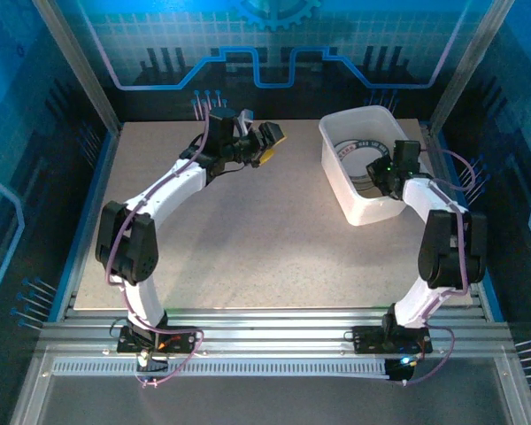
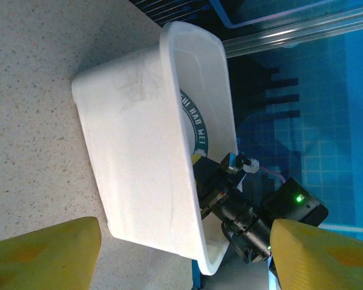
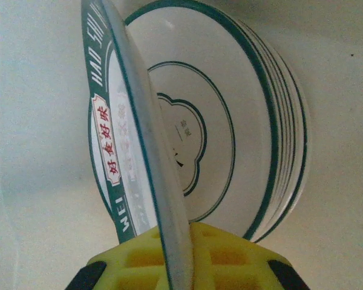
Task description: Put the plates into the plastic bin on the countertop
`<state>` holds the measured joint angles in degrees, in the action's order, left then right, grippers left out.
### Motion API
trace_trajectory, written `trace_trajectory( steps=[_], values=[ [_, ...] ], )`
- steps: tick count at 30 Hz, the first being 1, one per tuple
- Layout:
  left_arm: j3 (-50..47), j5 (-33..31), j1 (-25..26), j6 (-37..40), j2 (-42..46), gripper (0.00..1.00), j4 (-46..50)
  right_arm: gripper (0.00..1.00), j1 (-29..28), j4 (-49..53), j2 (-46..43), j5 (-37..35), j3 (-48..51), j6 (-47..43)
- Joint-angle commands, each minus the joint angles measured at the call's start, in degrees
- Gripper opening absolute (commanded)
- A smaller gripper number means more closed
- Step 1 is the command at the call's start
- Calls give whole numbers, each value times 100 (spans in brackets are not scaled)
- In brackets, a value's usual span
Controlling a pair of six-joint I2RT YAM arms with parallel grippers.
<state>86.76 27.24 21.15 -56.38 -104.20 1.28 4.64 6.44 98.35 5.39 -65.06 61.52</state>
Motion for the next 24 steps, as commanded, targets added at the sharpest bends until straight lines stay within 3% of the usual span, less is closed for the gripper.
trace_trajectory(
  steps=[1,3,8,10,24],
  values=[
    [-40,-53,-49,139,1,75,51,23,-78,47,159,-181,-430,-37],
    [-84,-78,-49,139,16,75,89,43,-76,82,106,30,-510,-101],
    [-233,-101,-58,115,54,75,58,89,-135,963,-174,-323,-921,-711],
    [-249,-79,-58,93,49,75,26,99,-105,1183,-225,-213,-1028,-902],
    [-359,13,-34,37,104,76,-84,100,50,3408,-852,-98,-2032,-2951]
  ],
)
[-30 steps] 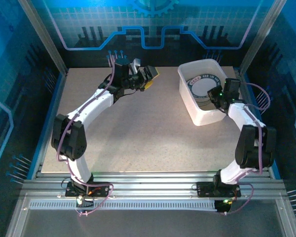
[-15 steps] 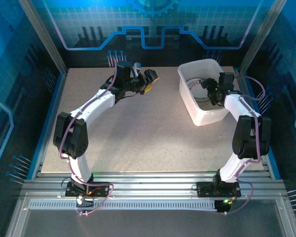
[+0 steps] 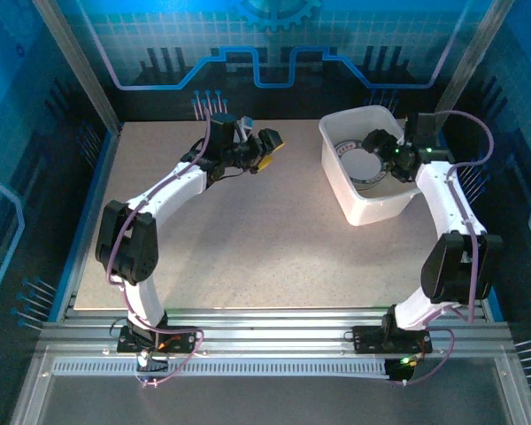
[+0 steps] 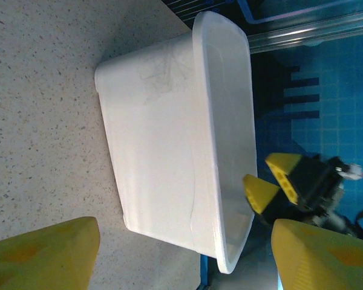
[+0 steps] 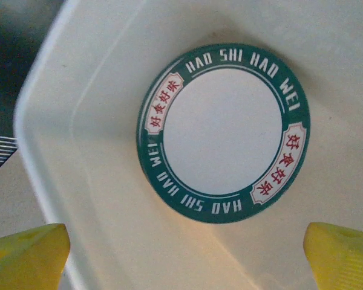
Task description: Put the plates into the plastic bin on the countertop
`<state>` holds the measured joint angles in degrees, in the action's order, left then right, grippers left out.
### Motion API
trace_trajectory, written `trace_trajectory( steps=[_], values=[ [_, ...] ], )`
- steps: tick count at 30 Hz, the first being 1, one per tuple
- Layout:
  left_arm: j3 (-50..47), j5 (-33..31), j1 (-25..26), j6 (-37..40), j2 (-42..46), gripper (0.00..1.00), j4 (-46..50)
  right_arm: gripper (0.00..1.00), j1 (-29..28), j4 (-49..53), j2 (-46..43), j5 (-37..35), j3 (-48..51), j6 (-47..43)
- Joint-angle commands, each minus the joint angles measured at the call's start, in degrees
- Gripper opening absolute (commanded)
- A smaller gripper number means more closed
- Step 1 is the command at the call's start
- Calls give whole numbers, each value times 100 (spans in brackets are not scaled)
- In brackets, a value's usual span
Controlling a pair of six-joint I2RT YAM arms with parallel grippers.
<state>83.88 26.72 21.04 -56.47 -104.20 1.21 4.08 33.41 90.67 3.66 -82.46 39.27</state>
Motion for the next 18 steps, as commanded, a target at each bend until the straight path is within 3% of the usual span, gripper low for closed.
trace_trajectory(
  steps=[1,5,11,14,18],
  values=[
    [-64,67,-14,39,110,76,-77,100,147,752,-100,-4,-335,-837],
    [2,46,14,165,145,76,108,100,602,643,-262,-209,-466,-1280],
    [3,-38,40,391,258,76,373,100,1161,919,186,-614,-883,-2114],
    [-10,-100,76,463,336,77,460,100,1222,857,389,-786,-982,-2423],
    [-87,-150,94,516,415,77,494,100,1215,537,762,-466,-1040,-2913]
  ],
)
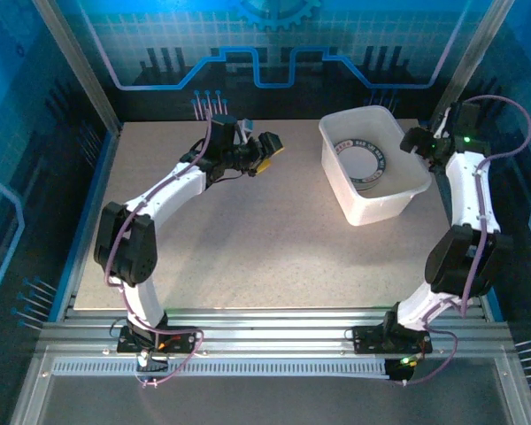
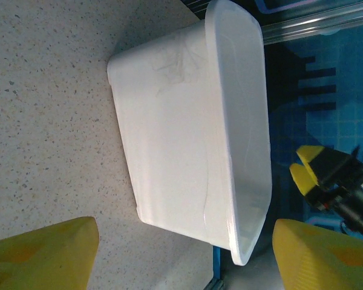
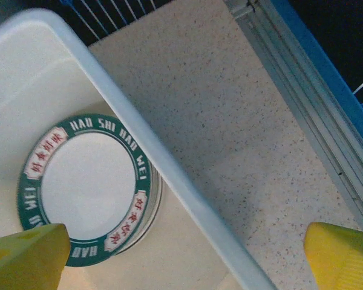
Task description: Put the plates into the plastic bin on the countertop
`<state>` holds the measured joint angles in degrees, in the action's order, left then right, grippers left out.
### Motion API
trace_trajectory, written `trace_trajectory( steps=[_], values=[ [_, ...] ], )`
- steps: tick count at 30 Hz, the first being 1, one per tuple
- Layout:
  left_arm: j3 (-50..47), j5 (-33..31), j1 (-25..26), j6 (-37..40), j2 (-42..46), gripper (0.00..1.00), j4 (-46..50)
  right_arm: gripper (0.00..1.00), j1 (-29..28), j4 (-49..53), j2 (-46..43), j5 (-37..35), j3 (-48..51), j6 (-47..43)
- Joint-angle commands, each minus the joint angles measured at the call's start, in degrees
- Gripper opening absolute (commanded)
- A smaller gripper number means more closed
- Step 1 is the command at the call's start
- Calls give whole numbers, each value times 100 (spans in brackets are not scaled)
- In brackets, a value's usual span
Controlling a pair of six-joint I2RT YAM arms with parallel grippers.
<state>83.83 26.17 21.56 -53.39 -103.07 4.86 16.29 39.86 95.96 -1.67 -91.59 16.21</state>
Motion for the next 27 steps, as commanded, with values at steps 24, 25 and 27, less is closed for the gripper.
trace_trajectory(
  steps=[24,25,27],
  values=[
    [-861,-208,-241,710,1190,77,350,69,-983,-1008,-325,827,1607,-1194],
    [-931,-239,-293,811,1301,77,417,69,-1107,-1045,-392,827,1676,-1203],
    [-1075,-341,-417,1016,1542,77,600,69,-1256,-1139,-508,839,1818,-1081]
  ],
)
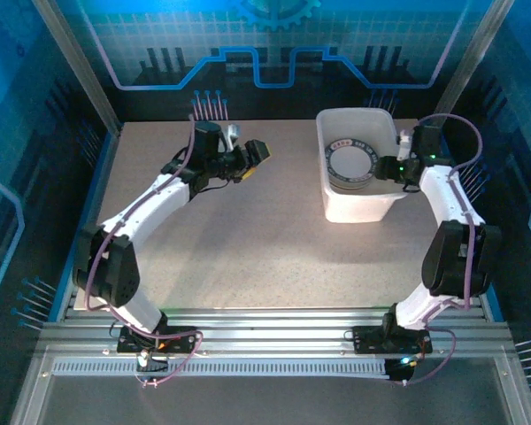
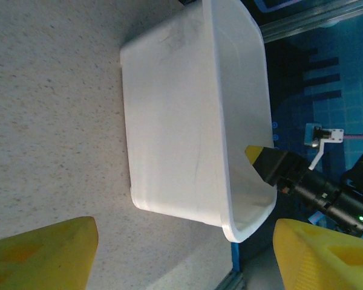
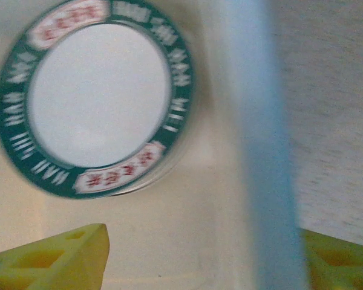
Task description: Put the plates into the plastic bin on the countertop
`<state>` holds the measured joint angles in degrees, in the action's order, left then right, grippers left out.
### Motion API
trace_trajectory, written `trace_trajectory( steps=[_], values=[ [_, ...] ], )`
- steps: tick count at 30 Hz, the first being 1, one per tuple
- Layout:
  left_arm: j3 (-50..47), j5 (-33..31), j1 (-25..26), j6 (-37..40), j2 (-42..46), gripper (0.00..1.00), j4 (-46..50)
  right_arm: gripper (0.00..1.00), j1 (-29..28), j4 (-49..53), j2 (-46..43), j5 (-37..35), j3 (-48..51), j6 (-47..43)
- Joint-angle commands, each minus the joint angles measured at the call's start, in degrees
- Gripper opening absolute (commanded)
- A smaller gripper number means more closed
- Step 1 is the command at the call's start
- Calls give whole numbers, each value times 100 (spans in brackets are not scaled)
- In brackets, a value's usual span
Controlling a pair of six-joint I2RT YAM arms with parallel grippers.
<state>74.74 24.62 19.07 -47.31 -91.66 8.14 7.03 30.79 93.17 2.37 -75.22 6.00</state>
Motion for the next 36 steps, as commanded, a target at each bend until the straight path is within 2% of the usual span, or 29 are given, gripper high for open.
trace_trajectory(
  steps=[1,4,5,7,10,12,15,20,22,24,26,30,33,36],
  values=[
    [-271,-234,-252,515,548,78,361,69,-371,-307,-310,489,271,28],
    [-682,-460,-547,827,1072,78,522,70,-544,-544,-575,503,563,140],
    [-824,-532,-645,924,1249,78,562,74,-608,-549,-637,437,610,137],
    [-1139,-737,-914,1189,1690,80,680,90,-676,-513,-784,218,700,146],
    [-1562,-1098,-1276,1681,2268,83,837,100,-595,-713,-1333,40,1018,267],
    [-1776,-1463,-1452,2062,2579,85,974,100,-549,-997,-1908,-37,1395,254],
    [-2189,-2034,-1669,2486,3074,91,978,100,-514,-980,-2771,-624,1934,281],
    [-2894,-2649,-1945,2733,3659,94,779,100,-507,-332,-4380,-1583,3140,701],
    [-3156,-2885,-2001,2724,3807,95,734,100,-508,-273,-5274,-1902,3788,902],
    [-3412,-3010,-2021,2762,3895,95,544,100,-492,-390,-5811,-2176,4268,833],
    [-3716,-3223,-2030,2844,3920,95,231,100,-475,-634,-5818,-2197,4558,648],
    [-4294,-3782,-2047,3172,3770,95,-522,100,-465,-1154,-4843,-2286,4579,569],
    [-4600,-4050,-2081,3483,3457,96,-1055,100,-469,-2076,-4211,-2299,4831,362],
    [-5020,-4173,-2117,3868,3098,96,-2081,100,-504,-3245,-3761,-2109,5092,368]
  ],
)
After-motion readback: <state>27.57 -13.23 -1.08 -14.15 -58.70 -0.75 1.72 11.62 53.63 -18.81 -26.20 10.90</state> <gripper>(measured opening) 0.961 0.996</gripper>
